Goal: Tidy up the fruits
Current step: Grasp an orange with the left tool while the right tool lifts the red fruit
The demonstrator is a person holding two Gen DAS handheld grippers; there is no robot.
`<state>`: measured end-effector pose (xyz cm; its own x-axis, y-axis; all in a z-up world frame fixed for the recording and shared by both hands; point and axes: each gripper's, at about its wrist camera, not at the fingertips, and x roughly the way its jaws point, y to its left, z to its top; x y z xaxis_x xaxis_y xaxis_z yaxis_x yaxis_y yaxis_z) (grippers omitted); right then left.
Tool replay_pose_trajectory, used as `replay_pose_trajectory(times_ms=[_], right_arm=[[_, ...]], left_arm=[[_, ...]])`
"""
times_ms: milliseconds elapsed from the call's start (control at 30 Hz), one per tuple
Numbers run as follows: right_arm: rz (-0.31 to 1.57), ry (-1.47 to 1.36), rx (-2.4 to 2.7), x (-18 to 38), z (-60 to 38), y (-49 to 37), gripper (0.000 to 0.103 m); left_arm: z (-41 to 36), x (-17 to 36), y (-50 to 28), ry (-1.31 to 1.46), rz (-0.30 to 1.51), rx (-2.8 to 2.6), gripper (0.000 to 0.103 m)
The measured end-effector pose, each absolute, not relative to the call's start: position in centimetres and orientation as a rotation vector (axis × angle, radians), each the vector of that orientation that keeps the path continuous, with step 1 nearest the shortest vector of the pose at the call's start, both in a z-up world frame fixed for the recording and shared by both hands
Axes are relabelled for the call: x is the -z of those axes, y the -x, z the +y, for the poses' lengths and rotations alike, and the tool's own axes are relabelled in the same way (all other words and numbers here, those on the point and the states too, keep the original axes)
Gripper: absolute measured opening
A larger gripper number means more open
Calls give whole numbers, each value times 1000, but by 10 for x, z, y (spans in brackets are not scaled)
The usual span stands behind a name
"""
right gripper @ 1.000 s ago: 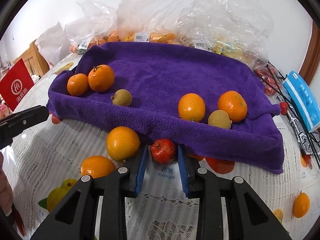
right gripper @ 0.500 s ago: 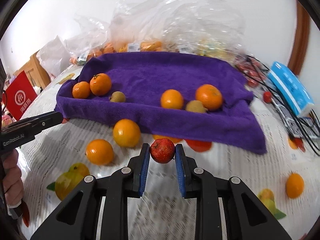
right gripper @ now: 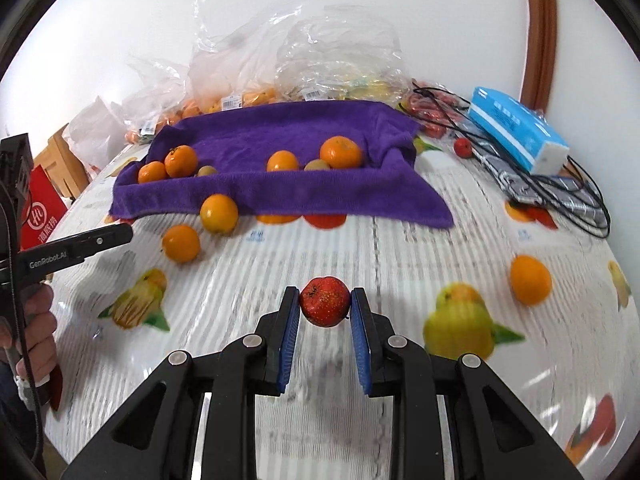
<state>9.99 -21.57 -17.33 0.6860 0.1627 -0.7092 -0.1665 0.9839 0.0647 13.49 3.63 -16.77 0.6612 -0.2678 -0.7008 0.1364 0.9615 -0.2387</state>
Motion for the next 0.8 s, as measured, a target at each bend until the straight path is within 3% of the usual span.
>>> replay_pose_trajectory(times_ms=[200,800], right_arm=[[776,8,-142,175,-239,-81,25],[772,-81,-47,182,-298,-73,25]], left_arm=[[4,164,-124,104,803,277,49],[-45,179,-156,27,871,255,49]])
